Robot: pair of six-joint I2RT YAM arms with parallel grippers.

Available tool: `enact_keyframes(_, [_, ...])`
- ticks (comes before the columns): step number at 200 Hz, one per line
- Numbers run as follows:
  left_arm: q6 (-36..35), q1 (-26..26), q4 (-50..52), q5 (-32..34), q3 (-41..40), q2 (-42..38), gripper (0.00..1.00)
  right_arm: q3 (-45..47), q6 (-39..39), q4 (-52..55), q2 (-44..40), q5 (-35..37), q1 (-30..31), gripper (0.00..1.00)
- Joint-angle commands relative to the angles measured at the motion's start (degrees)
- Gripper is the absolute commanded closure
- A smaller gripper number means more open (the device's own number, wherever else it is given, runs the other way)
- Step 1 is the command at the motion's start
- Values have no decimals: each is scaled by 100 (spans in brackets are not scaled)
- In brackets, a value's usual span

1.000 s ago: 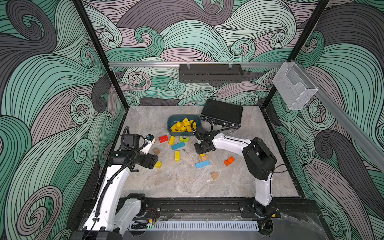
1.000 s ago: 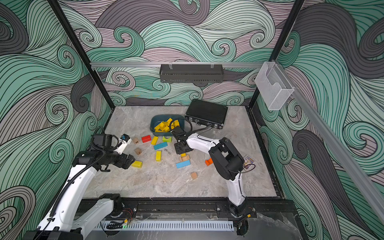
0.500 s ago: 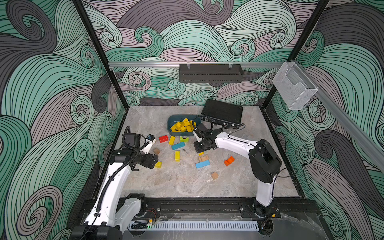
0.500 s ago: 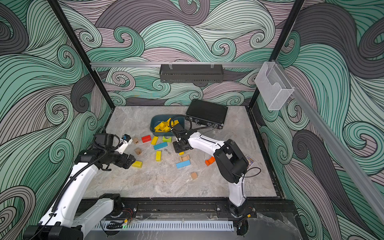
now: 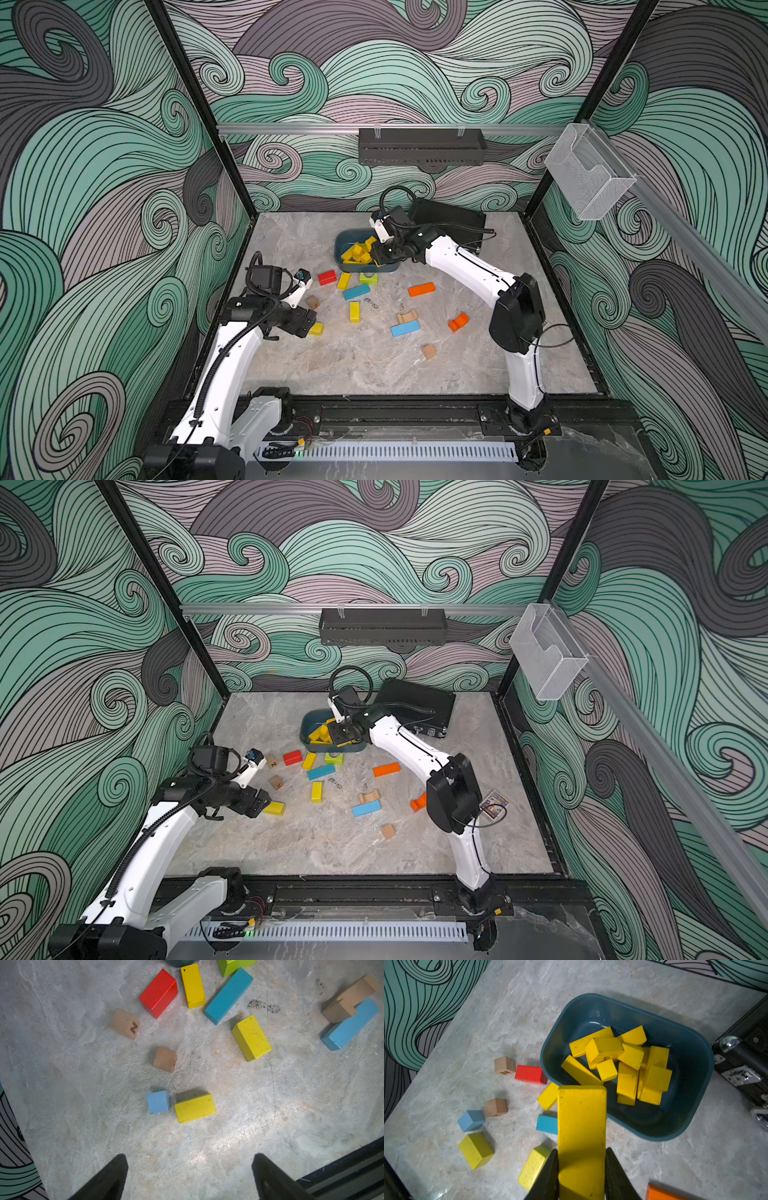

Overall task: Pick out the yellow building blocks
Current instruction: Place the building block in the storage box.

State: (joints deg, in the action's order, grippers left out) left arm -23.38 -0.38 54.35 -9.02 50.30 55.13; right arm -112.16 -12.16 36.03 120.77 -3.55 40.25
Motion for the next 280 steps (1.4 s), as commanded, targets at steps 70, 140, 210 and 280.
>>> enact_keyframes(70, [-124, 37, 367, -7, -53, -462, 5, -1858, 414, 351, 1694, -175, -772, 82])
enact_keyframes(140, [-62, 35, 353, -249, 44, -607, 5, -2212, 586, 361, 2182, -156, -826, 80])
enact_keyframes(210, [-106, 38, 220, -242, 23, -524, 5, -2271, 635, 388, 2336, -140, -814, 69])
enact_keyframes(280, [-55, 11, -342, -587, 704, 657, 5, -1905, 733, 500, 1615, 206, -783, 52])
